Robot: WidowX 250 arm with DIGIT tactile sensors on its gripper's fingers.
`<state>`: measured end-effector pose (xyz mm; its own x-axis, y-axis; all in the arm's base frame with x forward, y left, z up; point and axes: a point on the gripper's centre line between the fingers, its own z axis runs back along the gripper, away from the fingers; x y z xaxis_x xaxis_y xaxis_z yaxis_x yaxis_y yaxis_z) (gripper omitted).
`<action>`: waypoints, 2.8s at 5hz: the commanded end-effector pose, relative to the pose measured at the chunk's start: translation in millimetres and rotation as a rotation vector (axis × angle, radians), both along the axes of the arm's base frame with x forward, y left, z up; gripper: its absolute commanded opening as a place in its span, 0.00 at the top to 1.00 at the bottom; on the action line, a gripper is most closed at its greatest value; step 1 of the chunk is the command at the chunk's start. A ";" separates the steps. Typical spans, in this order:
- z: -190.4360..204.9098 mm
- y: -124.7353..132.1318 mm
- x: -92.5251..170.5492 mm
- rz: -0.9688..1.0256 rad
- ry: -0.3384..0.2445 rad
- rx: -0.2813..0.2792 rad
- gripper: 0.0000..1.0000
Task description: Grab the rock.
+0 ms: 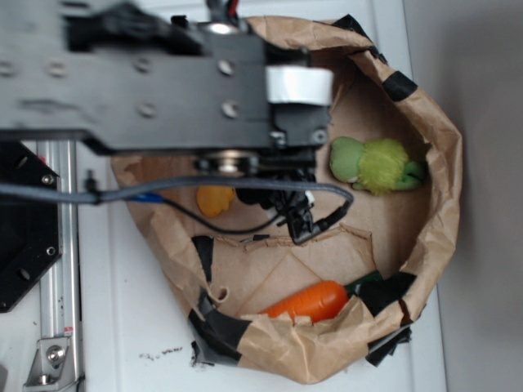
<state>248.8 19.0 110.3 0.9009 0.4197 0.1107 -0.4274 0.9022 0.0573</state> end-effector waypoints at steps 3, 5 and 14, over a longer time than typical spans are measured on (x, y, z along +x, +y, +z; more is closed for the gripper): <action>-17.7 22.4 10.9 0.051 -0.069 0.030 0.00; -58.7 14.1 29.9 0.005 -0.074 -0.028 0.00; -76.3 12.2 25.7 -0.066 -0.080 0.037 1.00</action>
